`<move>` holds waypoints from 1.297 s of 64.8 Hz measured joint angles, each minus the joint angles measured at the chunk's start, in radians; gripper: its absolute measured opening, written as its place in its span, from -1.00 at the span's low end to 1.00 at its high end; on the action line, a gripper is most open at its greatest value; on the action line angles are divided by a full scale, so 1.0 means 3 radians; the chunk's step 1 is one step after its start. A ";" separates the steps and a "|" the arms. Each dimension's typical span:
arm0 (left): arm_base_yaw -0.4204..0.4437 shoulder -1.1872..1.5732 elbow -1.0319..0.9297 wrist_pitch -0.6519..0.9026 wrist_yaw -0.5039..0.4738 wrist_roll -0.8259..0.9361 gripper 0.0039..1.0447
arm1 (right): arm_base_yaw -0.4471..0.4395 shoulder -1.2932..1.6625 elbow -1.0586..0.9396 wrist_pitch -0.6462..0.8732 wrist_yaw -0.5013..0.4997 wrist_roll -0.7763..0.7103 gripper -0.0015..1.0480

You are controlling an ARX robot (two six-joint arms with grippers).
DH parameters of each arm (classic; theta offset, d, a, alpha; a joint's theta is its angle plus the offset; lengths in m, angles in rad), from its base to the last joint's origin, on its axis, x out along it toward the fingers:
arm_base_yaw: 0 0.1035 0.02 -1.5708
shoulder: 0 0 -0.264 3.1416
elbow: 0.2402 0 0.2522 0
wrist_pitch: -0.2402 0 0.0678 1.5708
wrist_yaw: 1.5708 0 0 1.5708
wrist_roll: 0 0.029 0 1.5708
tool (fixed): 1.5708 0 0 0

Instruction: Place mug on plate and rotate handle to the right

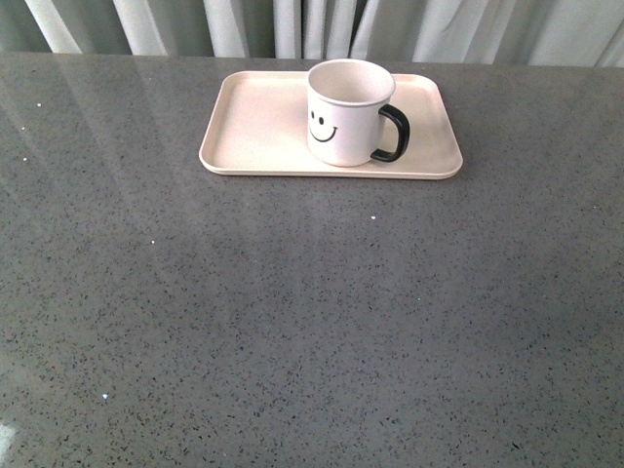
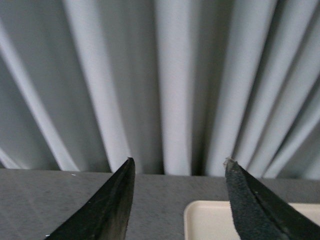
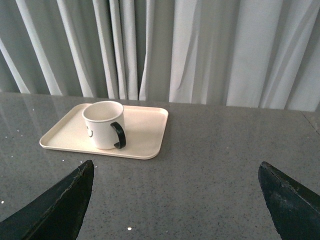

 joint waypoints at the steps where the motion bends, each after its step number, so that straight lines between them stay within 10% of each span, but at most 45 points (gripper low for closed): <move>1: 0.0033 -0.0108 -0.0169 0.0112 0.0017 -0.0004 -0.17 | 0.0000 0.0000 0.0000 0.0000 -0.0001 -0.0001 0.82; 17: 0.0295 -0.0782 -0.1526 0.0518 0.0284 -0.0025 -0.98 | 0.0000 0.0000 0.0000 0.0000 -0.0010 0.0000 0.82; 84: 0.0877 -0.3105 -0.3142 -0.0159 0.0860 -0.0017 -0.98 | 0.0000 0.0000 0.0000 0.0000 -0.0009 0.0000 0.82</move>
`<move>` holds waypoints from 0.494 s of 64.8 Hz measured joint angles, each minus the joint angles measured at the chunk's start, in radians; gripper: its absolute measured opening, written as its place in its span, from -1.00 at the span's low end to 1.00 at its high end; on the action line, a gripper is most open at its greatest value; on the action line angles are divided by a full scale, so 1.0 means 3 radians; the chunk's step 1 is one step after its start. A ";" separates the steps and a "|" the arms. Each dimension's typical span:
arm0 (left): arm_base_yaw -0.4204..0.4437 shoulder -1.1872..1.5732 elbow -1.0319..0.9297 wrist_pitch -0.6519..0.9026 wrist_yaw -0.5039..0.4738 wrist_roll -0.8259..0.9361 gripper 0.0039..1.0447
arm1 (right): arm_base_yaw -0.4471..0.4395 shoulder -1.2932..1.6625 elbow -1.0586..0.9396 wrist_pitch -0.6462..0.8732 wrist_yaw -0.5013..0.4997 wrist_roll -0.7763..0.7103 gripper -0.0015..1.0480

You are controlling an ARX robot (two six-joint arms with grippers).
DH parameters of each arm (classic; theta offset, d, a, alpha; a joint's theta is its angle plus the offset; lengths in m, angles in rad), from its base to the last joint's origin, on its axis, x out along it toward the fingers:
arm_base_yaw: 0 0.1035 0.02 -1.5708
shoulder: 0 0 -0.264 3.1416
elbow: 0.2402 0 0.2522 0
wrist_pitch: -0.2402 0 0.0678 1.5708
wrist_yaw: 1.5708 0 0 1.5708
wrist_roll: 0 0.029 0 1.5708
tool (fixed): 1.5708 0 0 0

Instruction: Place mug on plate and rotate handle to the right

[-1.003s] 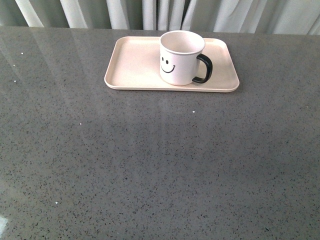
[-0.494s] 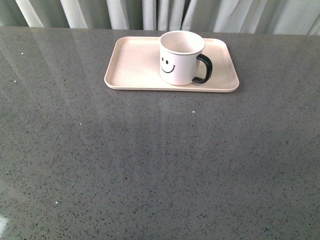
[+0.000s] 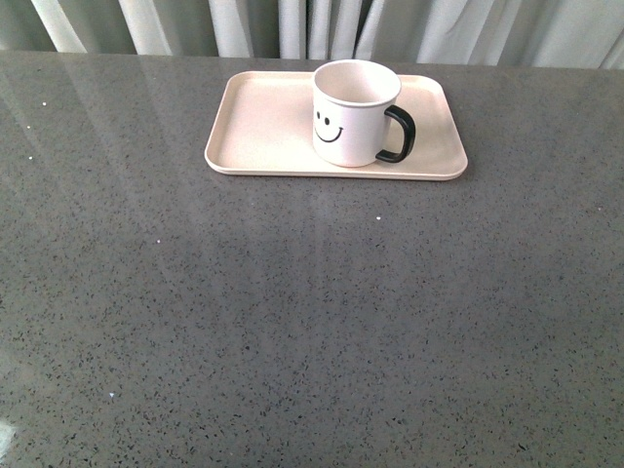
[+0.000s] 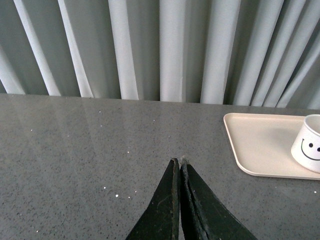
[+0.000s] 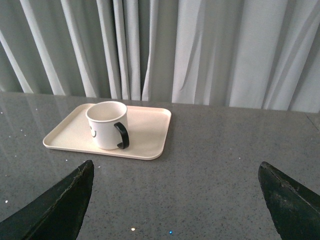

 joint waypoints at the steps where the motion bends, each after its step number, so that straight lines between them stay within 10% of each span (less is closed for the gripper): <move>1: 0.0000 -0.0051 -0.0009 -0.0047 0.0000 0.0000 -0.98 | 0.0000 0.0000 0.0000 0.0000 0.0000 0.0000 0.82; 32: 0.0000 -0.1106 -0.0055 -0.0989 0.0000 0.0000 -0.98 | 0.0000 0.0000 0.0000 0.0000 0.0000 -0.0001 0.82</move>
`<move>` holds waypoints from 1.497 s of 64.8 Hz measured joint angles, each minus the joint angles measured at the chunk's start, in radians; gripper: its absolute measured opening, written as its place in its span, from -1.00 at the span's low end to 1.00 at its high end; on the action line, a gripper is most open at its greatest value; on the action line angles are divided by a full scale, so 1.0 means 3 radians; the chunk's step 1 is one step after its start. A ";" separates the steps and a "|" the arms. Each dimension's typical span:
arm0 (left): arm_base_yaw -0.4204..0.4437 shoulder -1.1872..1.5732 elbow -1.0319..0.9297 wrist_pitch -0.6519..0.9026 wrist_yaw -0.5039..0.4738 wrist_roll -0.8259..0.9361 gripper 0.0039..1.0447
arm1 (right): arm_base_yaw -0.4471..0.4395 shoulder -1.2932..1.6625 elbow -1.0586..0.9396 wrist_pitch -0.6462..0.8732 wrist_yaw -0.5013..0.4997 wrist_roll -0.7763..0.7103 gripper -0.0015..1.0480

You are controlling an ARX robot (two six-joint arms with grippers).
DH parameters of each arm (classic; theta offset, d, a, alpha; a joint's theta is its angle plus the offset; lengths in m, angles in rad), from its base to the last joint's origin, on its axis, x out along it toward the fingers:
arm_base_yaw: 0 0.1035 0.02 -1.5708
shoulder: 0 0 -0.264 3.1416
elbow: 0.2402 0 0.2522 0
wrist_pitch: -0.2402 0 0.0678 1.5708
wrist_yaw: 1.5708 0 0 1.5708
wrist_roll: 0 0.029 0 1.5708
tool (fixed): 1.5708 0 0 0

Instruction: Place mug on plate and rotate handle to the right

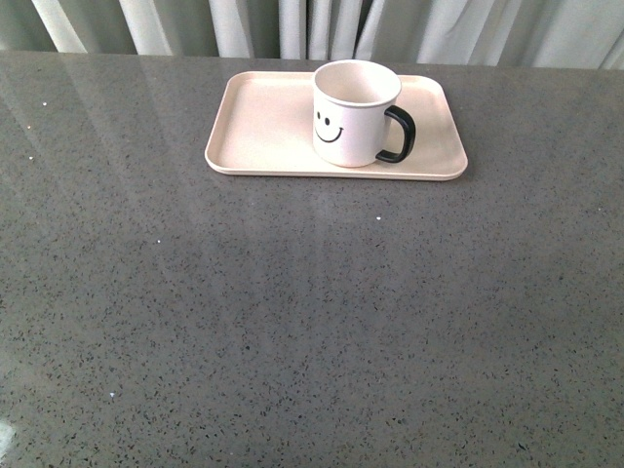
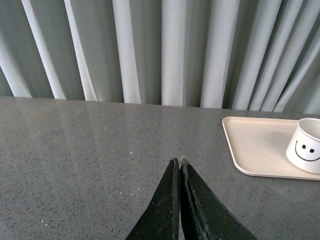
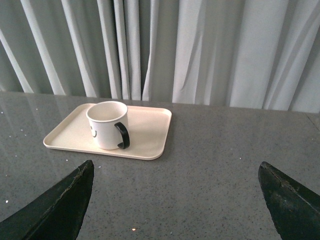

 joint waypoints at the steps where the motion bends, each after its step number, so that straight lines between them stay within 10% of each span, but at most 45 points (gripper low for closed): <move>1: 0.0000 -0.0036 0.0000 -0.0034 0.0000 0.0000 -0.98 | 0.0000 0.0000 0.0000 0.0000 0.0000 0.0001 0.82; 69: 0.0001 -0.1532 0.0000 -0.1573 0.0000 0.0000 -0.98 | 0.0000 0.0000 0.0000 0.0000 0.0000 0.0000 0.82; 97: 0.0001 -0.1535 0.0001 -0.1573 0.0000 -0.0001 0.54 | 0.0000 0.0000 0.0000 0.0000 0.0000 0.0001 0.82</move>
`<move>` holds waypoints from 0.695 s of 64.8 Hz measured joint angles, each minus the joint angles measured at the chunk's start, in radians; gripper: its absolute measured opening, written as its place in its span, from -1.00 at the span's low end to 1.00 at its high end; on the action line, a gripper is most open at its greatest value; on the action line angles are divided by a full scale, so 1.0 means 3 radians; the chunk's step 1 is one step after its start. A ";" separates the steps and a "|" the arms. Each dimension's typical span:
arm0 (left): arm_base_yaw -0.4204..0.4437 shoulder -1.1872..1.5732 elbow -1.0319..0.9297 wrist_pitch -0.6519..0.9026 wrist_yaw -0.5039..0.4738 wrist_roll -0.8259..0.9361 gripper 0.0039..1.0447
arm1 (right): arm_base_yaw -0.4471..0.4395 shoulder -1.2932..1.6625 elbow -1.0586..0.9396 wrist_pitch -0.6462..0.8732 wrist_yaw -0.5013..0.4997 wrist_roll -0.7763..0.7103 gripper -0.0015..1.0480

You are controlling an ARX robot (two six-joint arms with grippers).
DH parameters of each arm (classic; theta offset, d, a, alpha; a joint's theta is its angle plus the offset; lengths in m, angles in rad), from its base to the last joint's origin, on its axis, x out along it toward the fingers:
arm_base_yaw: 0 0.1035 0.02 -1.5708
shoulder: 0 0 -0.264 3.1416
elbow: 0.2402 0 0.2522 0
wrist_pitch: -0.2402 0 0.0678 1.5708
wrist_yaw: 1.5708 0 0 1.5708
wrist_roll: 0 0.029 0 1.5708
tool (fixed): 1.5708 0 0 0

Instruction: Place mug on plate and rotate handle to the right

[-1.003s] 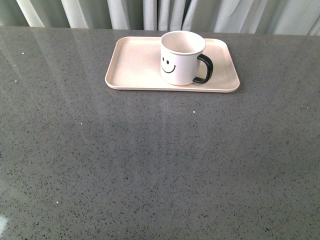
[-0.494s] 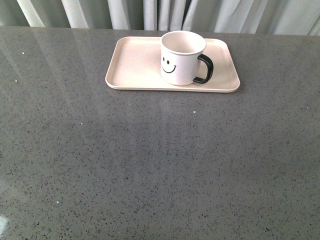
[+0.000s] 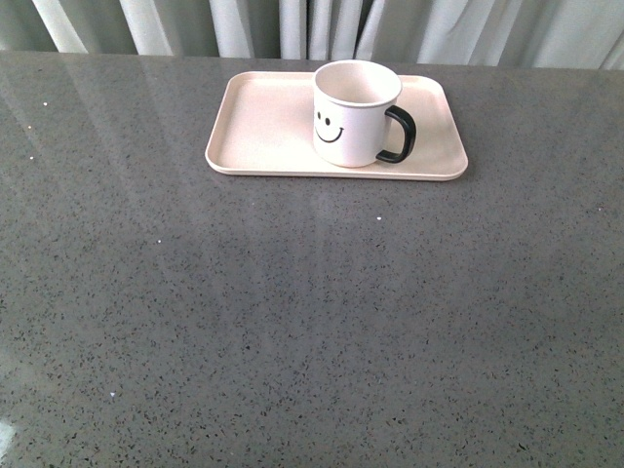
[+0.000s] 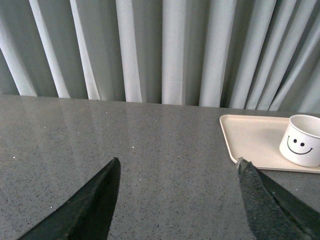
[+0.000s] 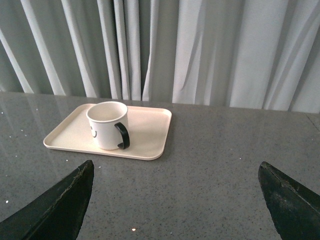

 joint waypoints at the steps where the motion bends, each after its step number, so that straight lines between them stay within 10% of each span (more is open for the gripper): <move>1: 0.0000 0.0000 -0.0001 -0.0001 0.0000 0.0000 0.60 | 0.0000 0.0000 0.0000 0.0000 0.0000 -0.0001 0.82; 21: 0.0000 0.0000 -0.0001 0.0000 0.0000 0.0001 0.83 | -0.0004 0.0010 0.0005 -0.0009 -0.0022 -0.0001 0.82; 29: 0.0000 0.0000 -0.0001 0.0000 0.0001 0.0001 0.83 | -0.0561 0.1579 0.0884 -0.1500 -0.1484 -0.0734 0.82; 45: 0.0000 0.0000 0.0000 0.0000 0.0000 0.0001 0.83 | -0.0745 0.3629 0.1976 -0.0507 -0.1475 -0.1024 0.82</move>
